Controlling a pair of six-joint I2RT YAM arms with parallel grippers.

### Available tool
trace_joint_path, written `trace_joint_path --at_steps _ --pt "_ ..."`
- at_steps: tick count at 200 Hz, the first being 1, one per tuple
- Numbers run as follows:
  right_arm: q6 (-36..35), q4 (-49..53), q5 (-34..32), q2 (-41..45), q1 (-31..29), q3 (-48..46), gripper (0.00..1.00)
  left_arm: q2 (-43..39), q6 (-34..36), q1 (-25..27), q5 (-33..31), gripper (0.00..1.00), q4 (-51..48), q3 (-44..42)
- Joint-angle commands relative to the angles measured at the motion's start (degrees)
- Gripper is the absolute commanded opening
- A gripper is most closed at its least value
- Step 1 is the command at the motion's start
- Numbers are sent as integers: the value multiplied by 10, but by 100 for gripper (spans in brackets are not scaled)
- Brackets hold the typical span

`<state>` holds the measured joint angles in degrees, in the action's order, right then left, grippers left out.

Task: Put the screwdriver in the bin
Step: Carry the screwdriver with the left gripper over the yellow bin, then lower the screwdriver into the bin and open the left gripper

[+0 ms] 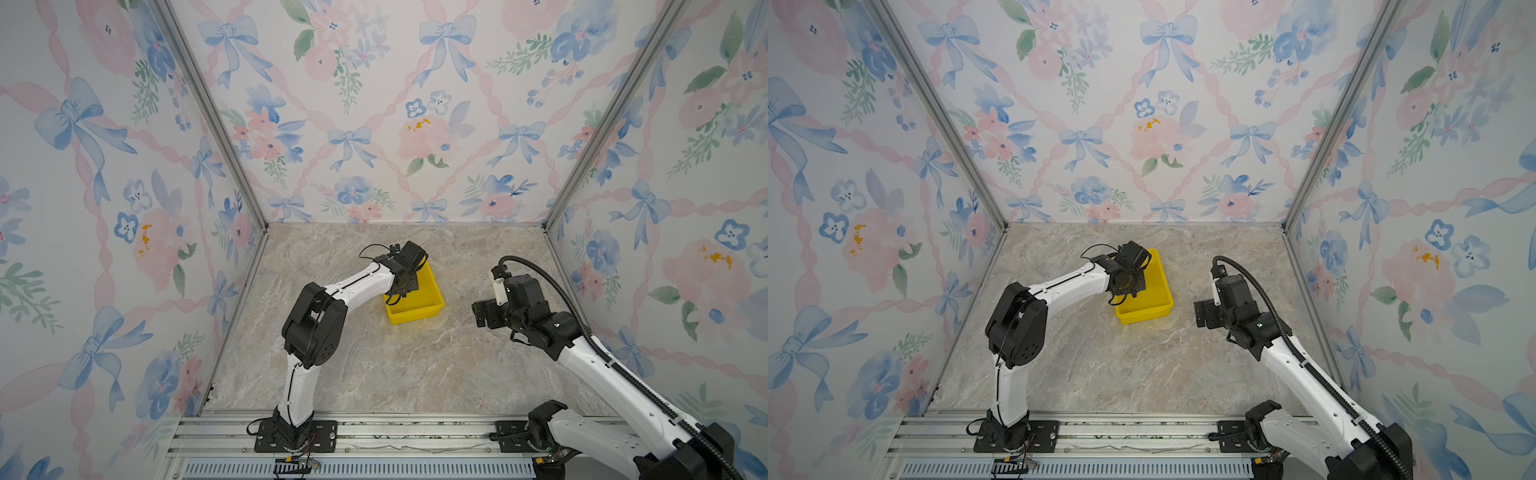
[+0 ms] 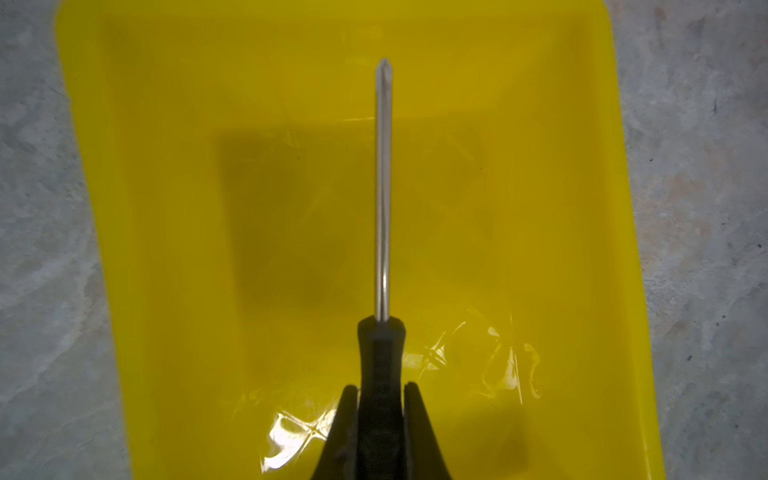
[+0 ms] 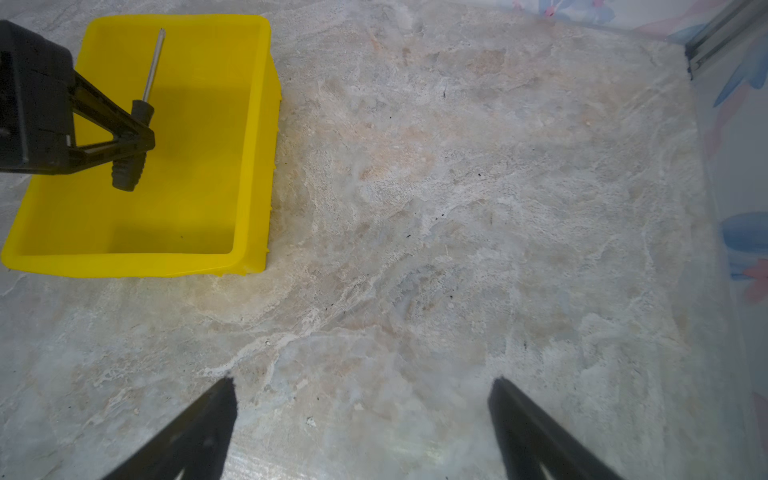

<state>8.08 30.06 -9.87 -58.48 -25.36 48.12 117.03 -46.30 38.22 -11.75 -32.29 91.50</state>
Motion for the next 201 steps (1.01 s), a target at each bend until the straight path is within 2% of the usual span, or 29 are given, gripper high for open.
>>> trace_joint_path --at_steps 1,151,180,201 --pt "-6 17 -12 7 6 13 97 21 -17 4 -13 4 -5 12" --pt "-3 17 -15 25 8 -1 97 107 -27 7 -6 7 -6 39" --pt "-5 15 -14 28 9 -2 97 108 -22 7 -9 12 -6 41" --pt "-6 15 -16 28 9 1 97 100 -17 6 -13 22 -6 43"
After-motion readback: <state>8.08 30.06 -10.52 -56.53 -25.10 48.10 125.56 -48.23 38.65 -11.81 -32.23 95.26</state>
